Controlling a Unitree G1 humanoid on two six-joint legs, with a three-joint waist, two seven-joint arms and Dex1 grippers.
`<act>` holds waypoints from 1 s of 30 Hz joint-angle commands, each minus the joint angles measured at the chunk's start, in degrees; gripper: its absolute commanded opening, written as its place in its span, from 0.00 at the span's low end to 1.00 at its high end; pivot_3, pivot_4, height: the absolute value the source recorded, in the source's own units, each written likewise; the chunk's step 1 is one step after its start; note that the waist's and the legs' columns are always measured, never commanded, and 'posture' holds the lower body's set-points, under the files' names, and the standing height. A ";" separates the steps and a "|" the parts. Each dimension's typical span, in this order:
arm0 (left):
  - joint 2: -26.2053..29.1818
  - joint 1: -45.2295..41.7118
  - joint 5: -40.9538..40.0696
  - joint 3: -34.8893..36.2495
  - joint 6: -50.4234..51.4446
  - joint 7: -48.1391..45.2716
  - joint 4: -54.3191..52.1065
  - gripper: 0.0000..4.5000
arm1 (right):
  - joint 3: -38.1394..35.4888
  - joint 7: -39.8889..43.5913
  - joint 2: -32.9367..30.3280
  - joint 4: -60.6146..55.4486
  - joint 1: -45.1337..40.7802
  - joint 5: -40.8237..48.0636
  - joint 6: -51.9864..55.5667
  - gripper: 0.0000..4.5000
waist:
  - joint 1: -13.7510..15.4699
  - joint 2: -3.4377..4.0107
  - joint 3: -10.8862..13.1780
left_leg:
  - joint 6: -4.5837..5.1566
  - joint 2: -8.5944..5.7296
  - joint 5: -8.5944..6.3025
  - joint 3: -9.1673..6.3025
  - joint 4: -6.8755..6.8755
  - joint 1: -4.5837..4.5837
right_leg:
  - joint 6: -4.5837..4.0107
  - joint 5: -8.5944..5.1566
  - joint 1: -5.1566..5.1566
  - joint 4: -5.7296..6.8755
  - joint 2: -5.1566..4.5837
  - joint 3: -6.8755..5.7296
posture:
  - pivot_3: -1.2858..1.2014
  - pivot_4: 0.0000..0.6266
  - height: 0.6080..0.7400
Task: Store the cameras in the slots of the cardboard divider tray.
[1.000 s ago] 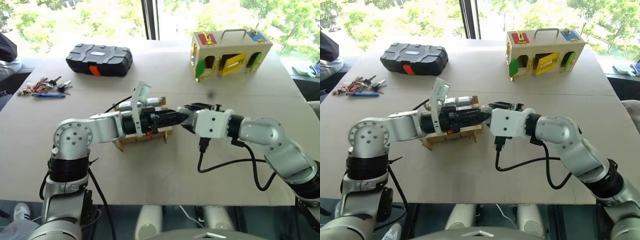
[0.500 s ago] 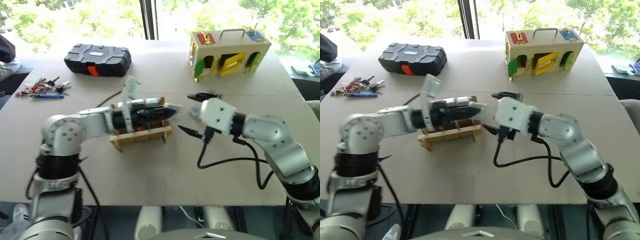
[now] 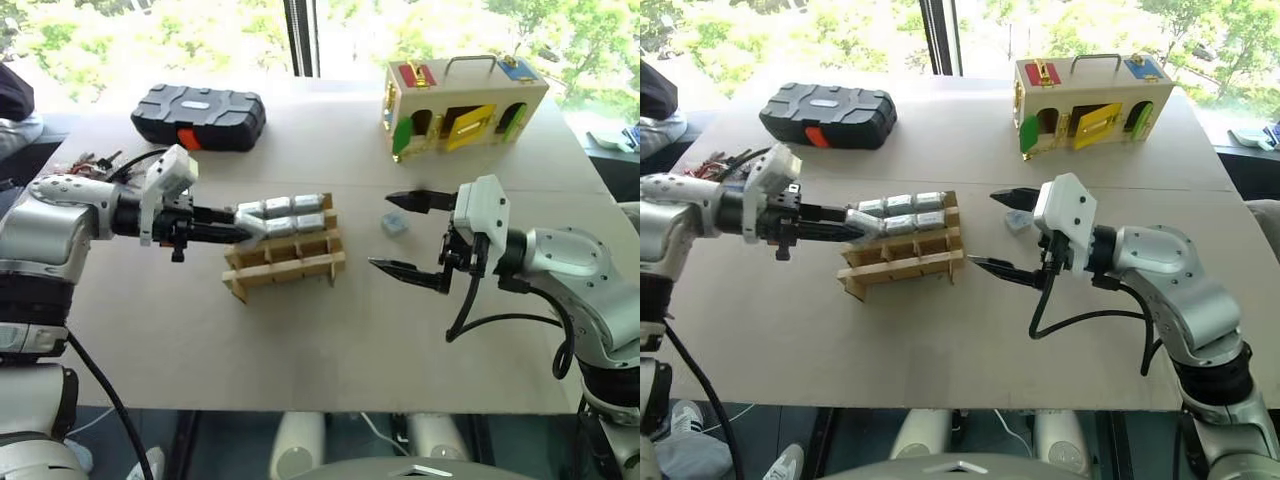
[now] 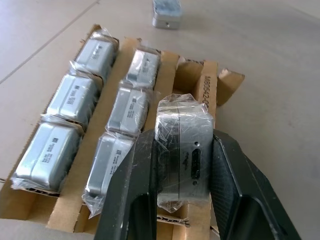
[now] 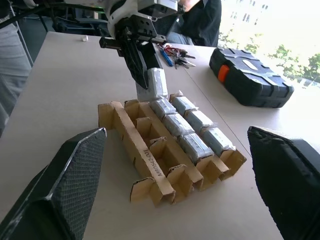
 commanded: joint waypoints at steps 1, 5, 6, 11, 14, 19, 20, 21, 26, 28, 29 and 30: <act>-0.79 -3.49 3.41 -0.83 -2.51 -3.40 1.45 0.18 | 0.16 -0.61 0.09 -0.74 -0.71 -0.32 -1.86 1.00 | -0.03 -0.01 0.00 | 0.00 0.00 0.00 0.00 0.02 -0.01 | 0.01 0.00 0.00 0.01 0.00 0.00 | 0.52 0.24 1.00; -1.57 -5.33 7.39 -2.86 -4.98 -5.92 3.92 0.18 | 0.41 -1.38 -0.12 -1.51 0.01 -0.66 -2.05 1.00 | -0.26 0.00 0.00 | 0.00 0.00 0.00 0.01 0.03 -0.01 | 0.02 0.00 -0.01 0.05 0.04 0.01 | 0.52 0.24 1.00; -1.39 -5.65 7.48 -3.64 -4.88 -6.22 4.03 0.18 | 0.36 -1.60 -0.23 -1.84 0.32 -0.69 -2.02 1.00 | -0.31 0.00 0.00 | 0.01 0.00 0.00 0.00 0.03 -0.01 | 0.02 0.00 -0.01 0.07 0.05 0.01 | 0.52 0.24 1.00; 0.10 -6.74 7.73 -7.33 -5.59 -6.37 4.62 0.18 | 0.30 -2.58 -0.67 -2.81 1.39 -0.87 -2.14 1.00 | -0.38 -0.01 0.00 | 0.01 0.01 0.00 0.00 0.04 -0.01 | 0.07 -0.01 -0.02 0.09 0.06 0.02 | 0.52 0.24 1.00; 0.83 -6.98 8.58 -9.56 -7.58 -6.37 4.78 0.18 | 0.53 -3.06 -0.91 -3.24 1.83 -0.95 -2.13 1.00 | -0.37 0.00 0.00 | 0.01 0.02 0.00 0.00 0.05 -0.01 | 0.12 -0.05 -0.02 0.10 0.06 0.02 | 0.52 0.24 1.00; 1.60 -8.27 10.29 -12.09 -9.07 -6.37 6.18 0.18 | 0.93 -3.71 -0.97 -3.76 2.39 -1.34 -2.29 1.00 | -0.32 -0.01 0.00 | 0.01 0.02 0.00 -0.01 0.07 -0.01 | 0.15 -0.06 -0.02 0.13 0.06 0.02 | 0.52 0.24 1.00; 1.95 -8.50 10.92 -12.95 -10.34 -6.37 6.73 0.18 | 1.02 -3.79 -0.98 -3.84 2.44 -1.39 -2.31 1.00 | -0.32 -0.01 0.00 | 0.01 0.02 0.00 -0.01 0.08 -0.01 | 0.20 -0.09 -0.02 0.14 0.06 0.01 | 0.52 0.24 1.00; 2.19 -8.71 11.26 -13.63 -11.26 -6.37 7.17 0.18 | 1.08 -3.86 -1.00 -3.89 2.48 -1.42 -2.33 1.00 | -0.33 -0.01 0.00 | 0.01 0.02 0.00 -0.01 0.09 -0.01 | 0.20 -0.09 -0.01 0.14 0.07 0.01 | 0.52 0.24 1.00; 1.62 -10.22 12.78 -14.76 -12.43 -6.37 8.76 0.18 | 1.11 -3.82 -1.27 -4.08 2.61 -1.47 -2.37 1.00 | -0.34 -0.01 0.00 | 0.01 0.02 0.00 -0.01 0.10 -0.01 | 0.19 -0.09 -0.01 0.15 0.07 0.02 | 0.52 0.24 1.00; 1.76 -10.46 13.24 -15.49 -13.66 -6.37 8.80 0.18 | 1.19 -3.72 -1.43 -4.14 2.61 -1.51 -2.34 1.00 | -0.34 -0.01 0.00 | 0.01 0.02 0.00 -0.01 0.10 -0.01 | 0.20 -0.09 -0.01 0.15 0.07 0.02 | 0.52 0.24 1.00; 1.64 -10.48 13.60 -15.59 -14.32 -6.37 8.48 0.18 | 1.23 -3.65 -1.55 -4.23 2.65 -1.45 -2.28 1.00 | -0.34 -0.01 0.00 | 0.01 0.02 0.00 -0.01 0.10 -0.01 | 0.20 -0.09 -0.01 0.15 0.07 0.01 | 0.52 0.24 1.00; 1.52 -10.48 13.85 -15.68 -14.90 -6.37 8.13 0.18 | 1.26 -3.59 -1.68 -4.30 2.70 -1.40 -2.24 1.00 | -0.34 -0.01 0.00 | 0.01 0.02 0.00 -0.01 0.10 -0.01 | 0.20 -0.09 -0.01 0.16 0.07 0.02 | 0.52 0.24 1.00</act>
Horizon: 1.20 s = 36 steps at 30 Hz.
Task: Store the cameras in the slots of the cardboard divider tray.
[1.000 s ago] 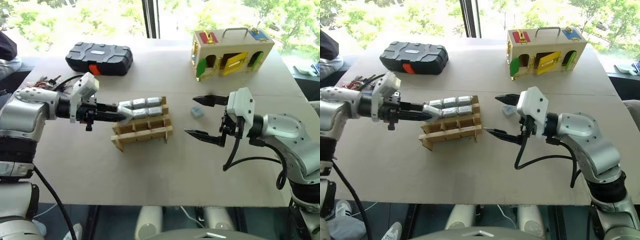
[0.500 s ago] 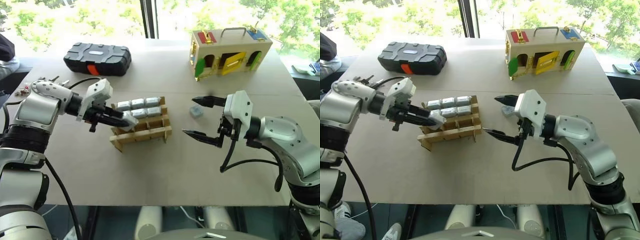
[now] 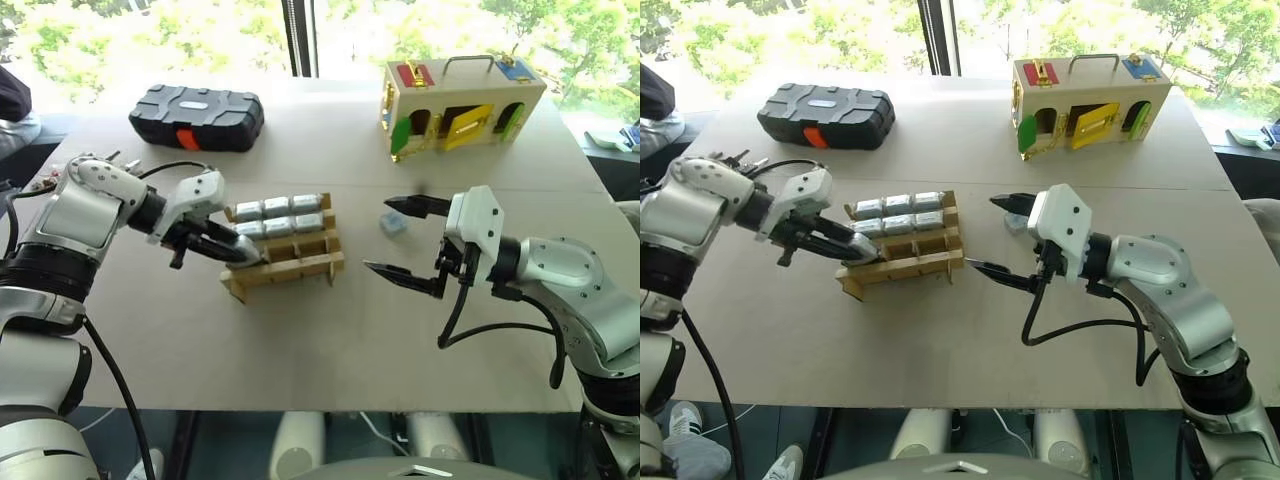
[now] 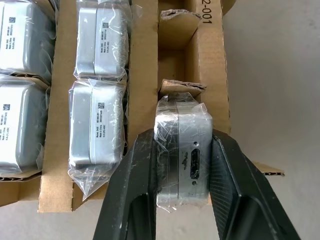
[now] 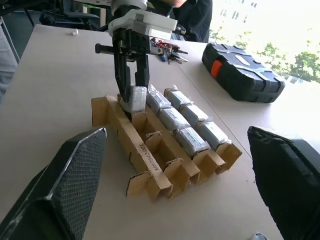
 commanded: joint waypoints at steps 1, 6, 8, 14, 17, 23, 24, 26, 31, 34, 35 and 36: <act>0.23 -1.59 1.28 0.26 -2.47 -0.20 -0.67 0.18 | -0.26 0.11 -0.78 -2.63 0.18 0.16 -1.03 1.00 | 0.00 0.00 0.00 | 0.00 0.00 0.00 0.00 0.00 0.00 | 0.00 0.00 0.00 0.01 0.00 0.00 | 0.52 0.24 1.00; 0.92 -0.90 -2.40 1.39 0.04 -0.20 -5.65 0.41 | -0.13 0.41 -1.66 -2.82 0.70 0.02 -1.16 1.00 | 0.01 0.00 0.00 | 0.00 0.00 0.00 0.00 0.03 0.00 | -0.01 0.01 0.00 0.04 0.00 0.00 | 0.52 0.24 1.00; 0.99 -0.36 -5.39 4.12 3.58 -0.20 -8.91 0.57 | -0.23 0.43 -1.96 -3.13 1.11 0.21 -1.12 1.00 | 0.01 -0.01 0.01 | 0.00 0.01 0.00 -0.01 0.03 0.00 | 0.00 0.01 0.00 0.03 0.00 0.00 | 0.52 0.24 1.00; 7.71 3.18 -18.13 11.85 24.67 -0.20 -14.28 0.98 | -2.48 -0.55 -3.44 -5.51 4.24 1.22 -0.15 1.00 | -0.73 -0.01 0.02 | 0.00 0.02 0.00 -0.01 0.03 0.03 | 0.25 0.09 0.00 0.07 0.02 0.03 | 0.52 0.24 1.00; 6.17 5.74 -18.41 18.51 25.15 4.26 -11.49 0.98 | -4.81 -2.18 -4.47 -7.24 7.03 1.79 0.87 1.00 | -0.62 0.00 0.02 | 0.01 0.04 0.00 -0.01 -0.02 0.16 | 0.27 0.08 0.03 0.14 0.07 0.03 | 0.52 0.24 1.00; -6.89 27.91 -26.33 44.78 15.89 15.85 -20.12 0.98 | -14.93 -13.65 -4.24 -11.44 19.39 -2.64 5.09 1.00 | 0.08 0.07 -0.11 | 0.00 0.25 -0.01 0.14 -0.01 0.39 | -0.03 0.00 0.26 0.07 -0.14 0.07 | 0.52 0.24 1.00; -7.53 30.55 -27.50 46.96 16.36 15.40 -20.54 0.98 | -15.97 -15.23 -4.14 -11.68 21.11 -3.60 5.59 1.00 | 0.07 -0.06 -0.12 | 0.00 0.25 -0.01 0.17 0.00 0.33 | -0.16 0.09 0.23 0.08 -0.15 0.08 | 0.52 0.24 1.00; -7.80 37.03 -28.00 49.61 14.64 12.42 -21.94 0.98 | -17.54 -18.50 -4.07 -10.79 23.82 -5.86 7.44 1.00 | -0.19 -0.22 -0.15 | -0.01 0.14 -0.01 0.21 0.00 0.33 | -0.17 0.09 0.18 0.08 -0.11 0.11 | 0.52 0.24 1.00; -8.60 44.87 -31.18 51.58 14.81 8.47 -28.85 0.98 | -20.84 -24.74 -3.34 -5.26 24.17 -9.18 13.20 1.00 | 0.14 -0.21 -0.17 | -0.06 0.41 -0.04 0.34 -0.01 0.47 | -0.25 0.11 0.15 0.10 -0.19 0.15 | 0.52 0.24 1.00; -9.37 47.01 -31.36 50.78 13.04 6.70 -32.14 0.98 | -21.32 -25.94 -2.96 -2.74 23.65 -9.26 15.81 1.00 | 0.16 -0.18 -0.18 | -0.26 0.59 -0.16 0.79 -0.02 0.45 | -0.25 0.12 0.15 0.09 -0.62 0.00 | 0.52 0.24 1.00; -9.82 48.09 -31.69 50.40 12.84 6.31 -33.56 0.98 | -21.72 -26.91 -2.09 -1.27 22.95 -8.99 17.26 1.00 | 0.11 -0.17 -0.18 | -0.26 0.65 -0.16 0.85 -0.01 0.43 | -0.26 0.12 0.15 0.06 -0.75 -0.01 | 0.52 0.24 1.00; -10.14 49.03 -31.79 50.06 12.41 5.78 -34.59 0.98 | -22.21 -27.69 -1.11 0.07 22.19 -8.47 18.56 1.00 | 0.00 -0.17 -0.20 | -0.26 0.73 -0.16 0.88 -0.02 0.42 | -0.26 0.12 0.15 0.01 -0.78 0.00 | 0.52 0.24 1.00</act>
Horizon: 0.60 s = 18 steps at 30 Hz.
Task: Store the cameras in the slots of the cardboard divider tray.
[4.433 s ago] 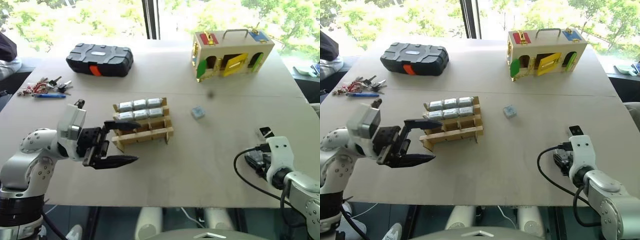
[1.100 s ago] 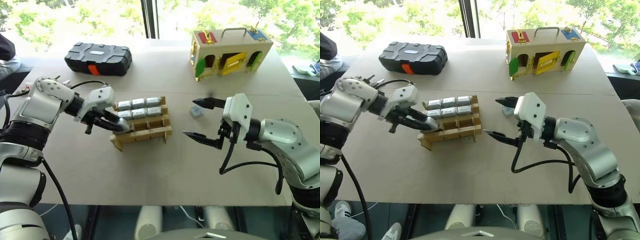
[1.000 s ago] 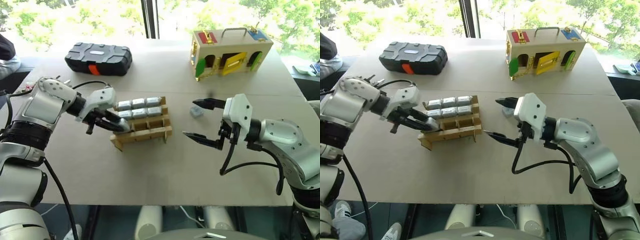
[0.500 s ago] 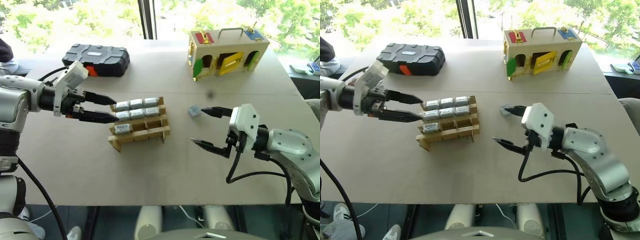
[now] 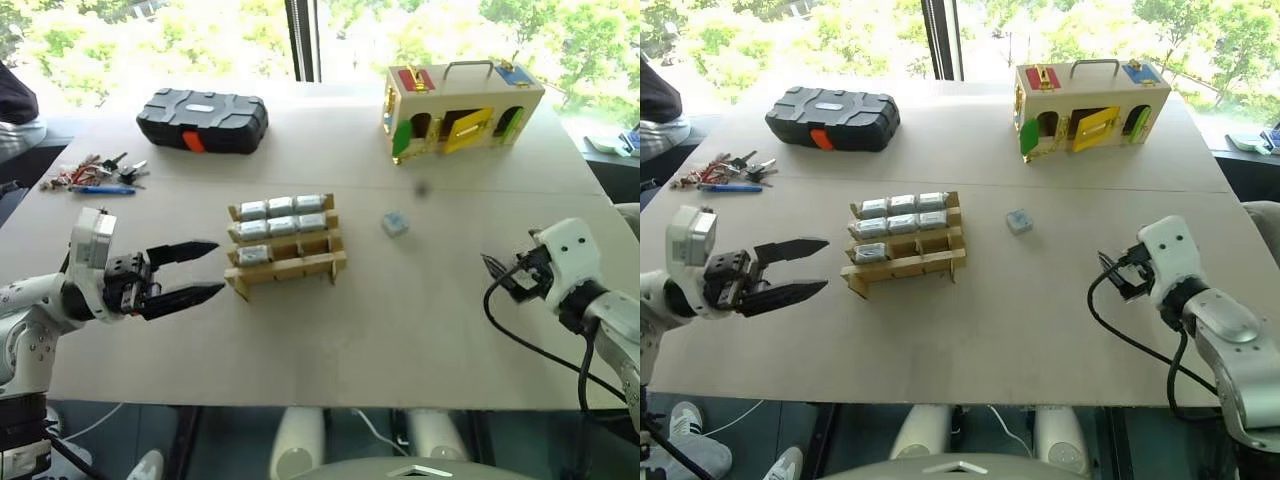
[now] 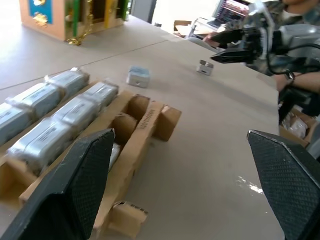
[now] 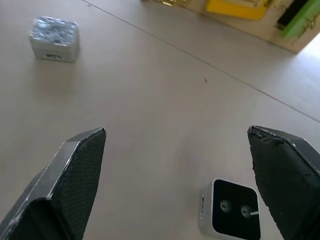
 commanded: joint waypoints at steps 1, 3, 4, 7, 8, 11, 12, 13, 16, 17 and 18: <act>-0.92 2.54 -1.43 0.07 -2.04 -2.08 -4.99 0.98 | -3.17 -2.88 2.51 2.93 -2.36 0.94 3.99 1.00 | -0.15 0.01 -0.01 | 0.01 0.03 0.00 0.05 -0.01 0.00 | -0.01 0.00 0.00 -0.04 0.01 0.01 | 0.52 0.24 1.00; -1.42 3.28 -1.18 -0.13 -3.06 -2.82 -5.27 0.98 | -3.48 -2.89 3.47 5.19 -3.22 1.25 4.36 1.00 | -0.26 0.01 -0.01 | 0.22 0.02 0.12 0.13 -0.05 -0.08 | -0.01 0.00 0.00 -0.07 0.25 0.04 | 0.52 0.24 1.00; -1.52 3.44 -1.15 -0.28 -3.41 -3.14 -5.50 0.98 | -3.57 -3.03 3.82 6.95 -3.53 1.10 4.22 1.00 | -0.23 0.02 -0.01 | 0.25 0.02 0.14 0.20 -0.09 -0.08 | -0.01 0.00 -0.01 -0.10 0.30 0.04 | 0.52 0.24 1.00; -1.48 3.44 -1.29 -0.64 -3.99 -3.64 -6.13 0.98 | -3.71 -3.15 4.02 10.51 -4.19 0.75 3.79 1.00 | -0.22 0.03 -0.01 | 0.26 0.02 0.14 0.25 -0.17 -0.10 | -0.02 -0.01 -0.02 -0.14 0.42 0.00 | 0.52 0.24 1.00; -1.64 3.24 -1.73 -0.57 -3.79 -3.30 -6.60 0.98 | -3.94 -3.15 3.97 12.58 -4.72 0.54 3.21 1.00 | -0.15 0.03 0.00 | 0.26 0.01 0.14 0.26 -0.17 -0.10 | -0.02 -0.01 -0.02 -0.14 0.44 0.00 | 0.52 0.24 1.00; -1.98 3.47 -2.29 -0.51 -3.72 -2.92 -7.79 0.98 | -4.49 -3.88 3.78 16.64 -5.99 -0.05 2.51 1.00 | -0.24 0.03 0.00 | 0.26 0.03 0.14 0.28 -0.13 -0.08 | 0.00 -0.03 -0.01 -0.15 0.48 0.02 | 0.52 0.24 1.00; -2.05 3.92 -2.42 -0.36 -3.72 -2.96 -8.05 0.98 | -4.62 -3.99 3.82 16.95 -6.09 0.05 2.48 1.00 | -0.22 0.03 0.00 | 0.26 0.04 0.14 0.29 -0.13 -0.08 | 0.00 -0.03 -0.01 -0.15 0.48 0.03 | 0.52 0.24 1.00; -2.11 4.24 -2.54 -0.23 -3.69 -2.96 -8.22 0.98 | -4.68 -4.02 3.84 17.14 -6.13 0.13 2.38 1.00 | -0.21 0.05 0.00 | 0.26 0.05 0.14 0.29 -0.12 -0.07 | 0.00 -0.03 -0.01 -0.14 0.47 0.03 | 0.52 0.24 1.00; -2.32 5.23 -2.76 0.00 -3.89 -2.90 -8.81 0.98 | -5.17 -4.32 4.58 17.72 -6.16 0.84 2.97 1.00 | -0.25 0.06 0.01 | 0.26 0.06 0.14 0.28 -0.15 -0.07 | 0.00 -0.02 -0.02 -0.14 0.55 0.03 | 0.52 0.24 1.00; -2.44 5.51 -2.86 -0.02 -3.93 -2.77 -9.10 0.98 | -5.17 -4.33 4.76 18.13 -6.08 0.81 2.71 1.00 | -0.29 0.06 0.01 | 0.26 0.07 0.14 0.28 -0.15 -0.08 | -0.01 -0.02 -0.02 -0.15 0.59 0.03 | 0.52 0.24 1.00; -2.54 5.77 -3.00 -0.07 -3.90 -2.61 -9.43 0.98 | -5.35 -4.40 5.22 18.61 -6.10 0.93 2.30 1.00 | -0.29 0.06 0.01 | 0.25 0.09 0.13 0.28 -0.16 -0.07 | -0.01 -0.02 -0.02 -0.16 0.64 0.05 | 0.52 0.24 1.00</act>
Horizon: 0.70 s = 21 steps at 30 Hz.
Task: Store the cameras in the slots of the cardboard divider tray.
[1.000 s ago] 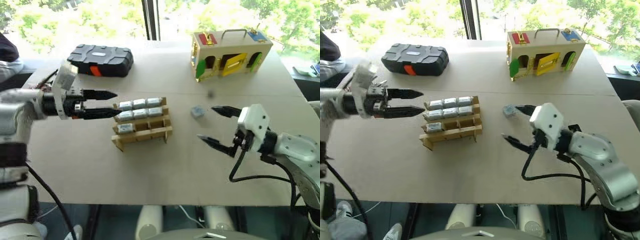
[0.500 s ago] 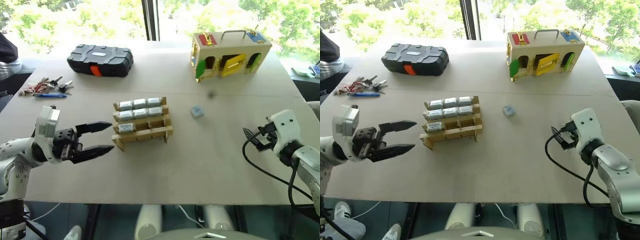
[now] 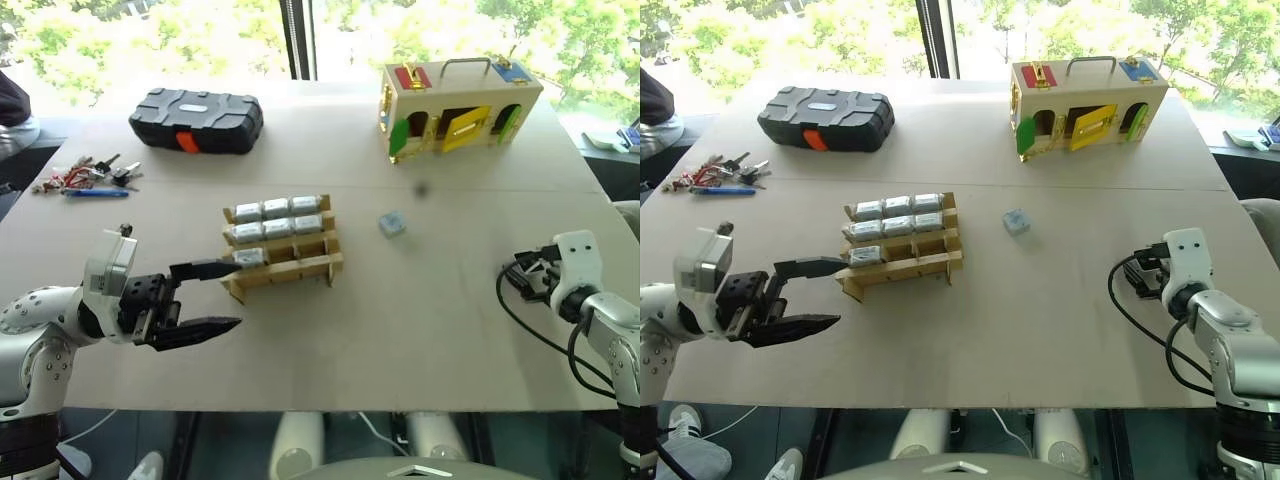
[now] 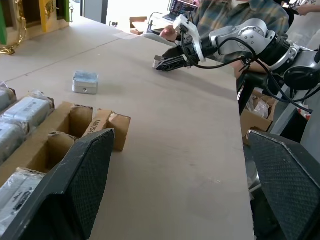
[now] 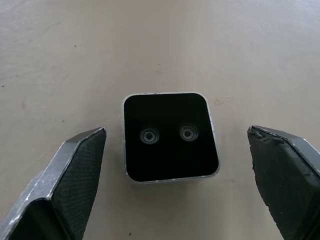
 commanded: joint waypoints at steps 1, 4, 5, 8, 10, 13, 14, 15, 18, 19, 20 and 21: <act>-0.20 0.77 -1.54 1.27 -0.80 0.18 -2.87 0.98 | -2.22 -0.66 0.89 0.62 -0.66 0.31 -1.54 1.00 | 0.02 0.00 0.00 | 0.00 0.01 0.00 0.00 0.00 0.00 | 0.00 0.00 0.00 0.00 0.02 0.00 | 0.52 0.24 1.00; -0.34 1.05 -1.88 1.01 -0.50 0.61 -3.65 1.00 | -2.32 -0.50 1.52 1.97 -0.83 0.30 -2.62 0.91 | 0.01 0.00 0.00 | 0.00 0.03 0.00 -0.01 0.01 0.02 | 0.00 0.00 0.00 0.01 0.05 0.01 | 0.52 0.24 1.00; -0.34 1.06 -2.03 0.94 -0.32 0.83 -3.91 1.00 | -2.23 -0.46 1.61 2.22 -0.73 0.21 -2.98 0.84 | 0.01 0.00 0.00 | 0.00 0.04 0.00 -0.01 0.01 0.02 | 0.01 -0.01 0.00 0.00 0.04 0.01 | 0.52 0.24 1.00; -0.43 0.70 -2.78 0.78 0.57 1.63 -4.34 1.00 | -1.92 -0.07 1.64 2.43 -0.42 0.22 -3.98 0.63 | 0.06 0.01 0.00 | 0.00 0.05 0.00 0.00 0.02 0.03 | 0.05 -0.03 0.00 0.01 0.04 0.02 | 0.52 0.24 1.00; -0.57 0.23 -3.17 0.14 2.17 4.00 -5.38 1.00 | -1.25 0.94 0.76 1.38 0.46 -0.40 -5.99 0.44 | 0.08 0.01 -0.01 | 0.00 0.06 0.00 -0.01 0.02 0.03 | 0.04 -0.03 0.00 0.00 0.04 0.02 | 0.52 0.24 1.00; -1.29 -1.32 -6.83 -0.28 8.91 12.73 -8.70 1.00 | 1.57 4.43 -2.34 -2.91 2.83 -3.41 -13.21 0.43 | 0.18 0.06 0.02 | -0.01 0.05 0.00 -0.01 0.02 -0.01 | 0.05 -0.03 0.00 -0.01 0.03 0.02 | 0.52 0.24 1.00; -1.93 -2.20 -8.21 -0.50 10.97 16.33 -10.42 1.00 | 3.34 6.36 -3.93 -5.59 3.70 -4.83 -16.71 0.43 | 0.20 0.11 0.05 | 0.00 0.05 0.00 -0.02 0.01 -0.02 | 0.09 -0.05 0.00 -0.01 0.03 0.02 | 0.52 0.24 1.00; -2.60 -3.33 -10.79 -0.52 13.79 20.38 -11.98 1.00 | 5.11 8.02 -5.22 -8.38 4.28 -5.78 -19.32 0.43 | 0.16 0.14 0.07 | 0.00 0.05 0.00 -0.02 0.01 -0.02 | 0.18 -0.11 0.00 -0.01 0.02 0.03 | 0.52 0.24 1.00; -1.84 -7.51 -19.32 -2.06 25.27 32.91 -15.14 1.00 | 12.83 12.62 -9.19 -15.63 3.31 -10.12 -26.09 0.43 | -0.10 0.13 0.07 | 0.00 0.06 0.00 -0.03 0.02 0.02 | 0.23 -0.13 0.00 0.03 0.12 0.04 | 0.52 0.24 1.00; -1.10 -9.22 -22.14 -2.99 29.35 37.37 -15.69 1.00 | 15.83 14.02 -10.21 -17.50 1.99 -11.79 -27.94 0.43 | -0.24 0.13 0.07 | 0.00 0.09 0.00 -0.05 0.04 0.04 | 0.23 -0.12 0.01 0.04 0.20 0.03 | 0.52 0.24 1.00; -0.33 -11.52 -26.20 -4.25 33.67 41.75 -15.24 1.00 | 18.85 14.97 -10.79 -18.94 -0.01 -13.42 -28.98 0.43 | -0.30 0.13 0.07 | 0.00 0.11 0.00 -0.08 0.05 0.10 | 0.24 -0.13 0.02 0.09 0.25 0.05 | 0.52 0.24 1.00; -0.11 -13.55 -30.31 -5.16 36.61 45.07 -14.34 1.00 | 20.88 15.33 -10.83 -19.62 -1.71 -14.46 -29.28 0.43 | -0.27 0.13 0.07 | 0.00 0.13 0.00 -0.10 0.04 0.12 | 0.24 -0.13 0.02 0.11 0.30 0.04 | 0.52 0.24 1.00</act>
